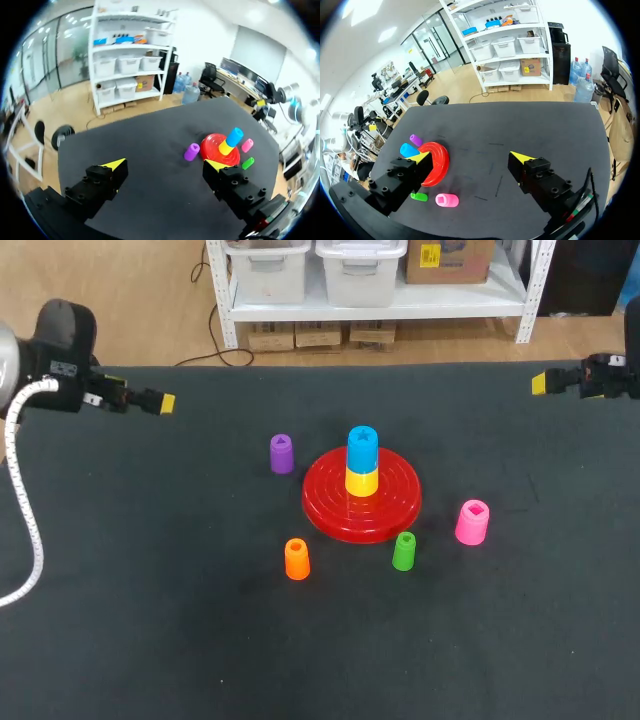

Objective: Pick up and stack the cylinders on the red base in this order: pink,purple,orange,green

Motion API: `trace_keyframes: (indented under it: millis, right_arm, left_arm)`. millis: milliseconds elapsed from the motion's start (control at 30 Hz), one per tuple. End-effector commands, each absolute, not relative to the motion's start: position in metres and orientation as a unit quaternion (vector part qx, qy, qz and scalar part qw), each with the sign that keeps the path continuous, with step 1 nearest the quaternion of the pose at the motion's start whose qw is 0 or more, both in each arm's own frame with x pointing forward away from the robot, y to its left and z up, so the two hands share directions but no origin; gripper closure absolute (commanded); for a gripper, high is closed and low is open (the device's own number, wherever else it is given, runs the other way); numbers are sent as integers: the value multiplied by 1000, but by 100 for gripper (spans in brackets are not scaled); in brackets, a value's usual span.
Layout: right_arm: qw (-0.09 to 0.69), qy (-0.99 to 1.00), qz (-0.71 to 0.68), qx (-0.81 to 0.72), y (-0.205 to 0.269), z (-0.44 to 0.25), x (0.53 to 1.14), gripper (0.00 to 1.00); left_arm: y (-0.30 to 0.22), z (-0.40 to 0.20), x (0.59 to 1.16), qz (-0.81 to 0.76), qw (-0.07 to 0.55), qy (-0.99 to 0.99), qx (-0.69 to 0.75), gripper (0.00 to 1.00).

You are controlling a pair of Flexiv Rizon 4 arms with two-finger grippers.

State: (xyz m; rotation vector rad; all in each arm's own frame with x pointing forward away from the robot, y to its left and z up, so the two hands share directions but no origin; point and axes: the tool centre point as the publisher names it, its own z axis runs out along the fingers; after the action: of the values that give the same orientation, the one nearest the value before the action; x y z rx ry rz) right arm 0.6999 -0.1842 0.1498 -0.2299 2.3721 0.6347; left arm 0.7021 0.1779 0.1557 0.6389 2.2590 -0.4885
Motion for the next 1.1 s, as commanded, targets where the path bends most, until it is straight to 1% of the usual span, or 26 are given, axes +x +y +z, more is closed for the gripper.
trace_keyframes:
  millis: [33,200,233,433,467,533,567,633,933,1100]
  right_arm:
    - [331,908,243,-88,-185,150,700,0]
    - [331,908,243,-88,-185,150,700,0]
    - [331,908,243,-88,-185,150,700,0]
    - [331,908,243,-88,-185,150,700,0]
    - [331,908,243,-88,-185,150,700,0]
    - [331,908,243,-88,-185,150,700,0]
    - [331,908,243,-88,-185,150,700,0]
    - [331,908,243,-88,-185,150,700,0]
    - [331,908,243,-88,-185,150,700,0]
    - [331,908,243,-88,-185,150,700,0]
  left_arm:
    - [188,164,693,-278,417,808,310,0]
    - [188,164,693,-278,417,808,310,0]
    - [190,163,693,-299,415,797,322,0]
    - [186,157,677,-310,390,718,486,0]
    - [185,157,674,-319,376,704,512,0]
    - [183,156,670,-318,369,679,549,0]
    - [182,156,666,-329,357,664,569,0]
    - [180,159,660,-334,359,639,593,0]
    - [178,161,658,-340,356,636,595,0]
    - [173,160,645,-342,357,609,620,0]
